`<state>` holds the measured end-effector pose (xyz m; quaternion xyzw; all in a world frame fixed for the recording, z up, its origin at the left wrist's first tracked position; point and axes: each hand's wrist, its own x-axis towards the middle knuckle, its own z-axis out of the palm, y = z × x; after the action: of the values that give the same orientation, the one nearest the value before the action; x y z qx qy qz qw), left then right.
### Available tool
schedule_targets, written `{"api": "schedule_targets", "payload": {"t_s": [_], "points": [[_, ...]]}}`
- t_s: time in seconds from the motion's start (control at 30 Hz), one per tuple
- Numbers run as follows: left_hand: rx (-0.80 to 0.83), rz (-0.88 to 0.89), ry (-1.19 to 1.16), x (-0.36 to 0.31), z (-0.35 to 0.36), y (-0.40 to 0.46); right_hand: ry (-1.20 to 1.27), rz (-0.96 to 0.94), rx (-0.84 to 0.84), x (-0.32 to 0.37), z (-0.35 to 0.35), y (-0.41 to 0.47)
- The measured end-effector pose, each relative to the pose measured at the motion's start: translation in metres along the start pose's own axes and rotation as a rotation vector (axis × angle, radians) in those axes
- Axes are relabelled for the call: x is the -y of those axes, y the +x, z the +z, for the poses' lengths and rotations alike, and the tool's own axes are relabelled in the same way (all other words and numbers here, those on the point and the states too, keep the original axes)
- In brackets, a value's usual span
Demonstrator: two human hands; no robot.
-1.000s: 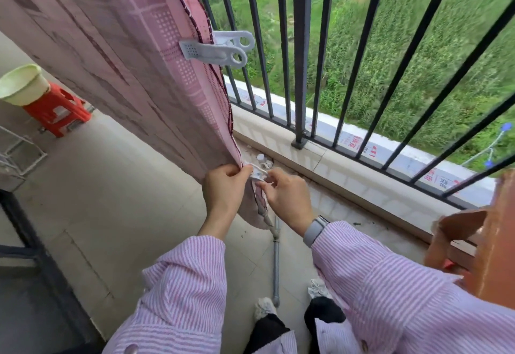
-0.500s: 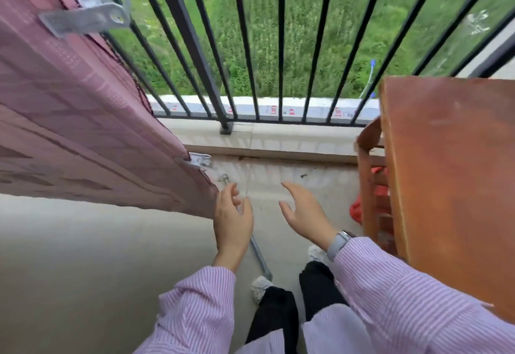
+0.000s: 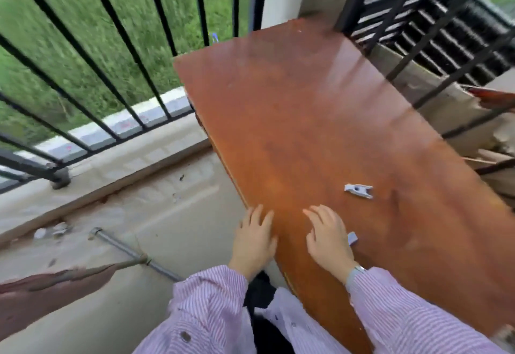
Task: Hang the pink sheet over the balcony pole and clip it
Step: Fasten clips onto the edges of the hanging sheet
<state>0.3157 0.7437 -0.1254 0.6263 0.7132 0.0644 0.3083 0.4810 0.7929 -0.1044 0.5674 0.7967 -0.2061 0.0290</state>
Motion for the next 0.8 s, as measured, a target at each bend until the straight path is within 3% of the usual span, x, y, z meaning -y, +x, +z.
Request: {"api": "schedule_targets", "payload": {"t_s": [0.1,0.2,0.37,0.57,0.8], "points": [[0.164,0.110,0.134,-0.028,0.025,0.017,-0.099,0.099,0.147,-0.049,-0.002,-0.011],[0.251,0.144,0.286,-0.034,0.040,0.020,-0.049,0.161,0.261,-0.072,0.005,-0.018],[0.263,0.148,0.227,-0.021,0.033,0.022,0.054,0.215,0.168,-0.066,0.014,-0.015],[0.042,-0.185,-0.397,0.015,-0.009,-0.004,0.360,0.077,0.193,0.009,-0.003,0.003],[-0.351,-0.429,-0.474,0.114,-0.059,-0.120,0.504,-0.253,0.372,0.167,0.008,0.005]]}}
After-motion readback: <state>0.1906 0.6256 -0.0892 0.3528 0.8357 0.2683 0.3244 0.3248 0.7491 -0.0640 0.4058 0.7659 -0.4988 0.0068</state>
